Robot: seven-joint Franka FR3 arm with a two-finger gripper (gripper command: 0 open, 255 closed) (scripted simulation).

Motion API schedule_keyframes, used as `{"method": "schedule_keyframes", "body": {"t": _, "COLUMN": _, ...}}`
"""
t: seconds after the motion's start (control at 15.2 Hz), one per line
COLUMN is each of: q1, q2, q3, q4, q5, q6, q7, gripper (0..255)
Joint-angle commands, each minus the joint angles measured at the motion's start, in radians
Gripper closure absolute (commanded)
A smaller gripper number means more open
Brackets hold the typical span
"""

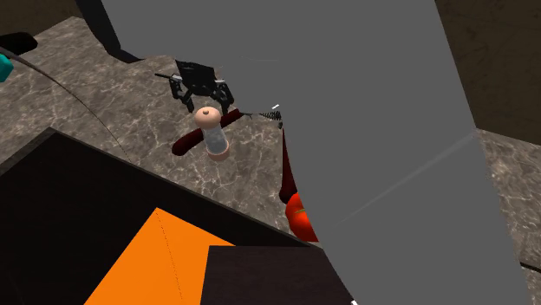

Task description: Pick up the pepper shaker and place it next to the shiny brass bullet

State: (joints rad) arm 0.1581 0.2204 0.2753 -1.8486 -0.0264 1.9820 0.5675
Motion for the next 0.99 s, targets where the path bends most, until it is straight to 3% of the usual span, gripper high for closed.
{"method": "schedule_keyframes", "body": {"t": 0.0, "q1": 0.0, "q2": 0.005, "q3": -0.001, "q4": -0.013, "q5": -0.002, "q6": 0.019, "q7": 0.0, "gripper": 0}}
{"method": "schedule_keyframes", "body": {"t": 0.46, "q1": 0.0, "q2": 0.006, "q3": -0.001, "q4": -0.013, "q5": -0.002, "q6": 0.019, "q7": 0.0, "gripper": 0}}
{"method": "schedule_keyframes", "body": {"t": 0.53, "q1": 0.0, "q2": 0.006, "q3": -0.001, "q4": -0.013, "q5": -0.002, "q6": 0.019, "q7": 0.0, "gripper": 255}}
{"method": "schedule_keyframes", "body": {"t": 0.92, "q1": 0.0, "q2": 0.006, "q3": -0.001, "q4": -0.013, "q5": -0.002, "q6": 0.019, "q7": 0.0, "gripper": 255}}
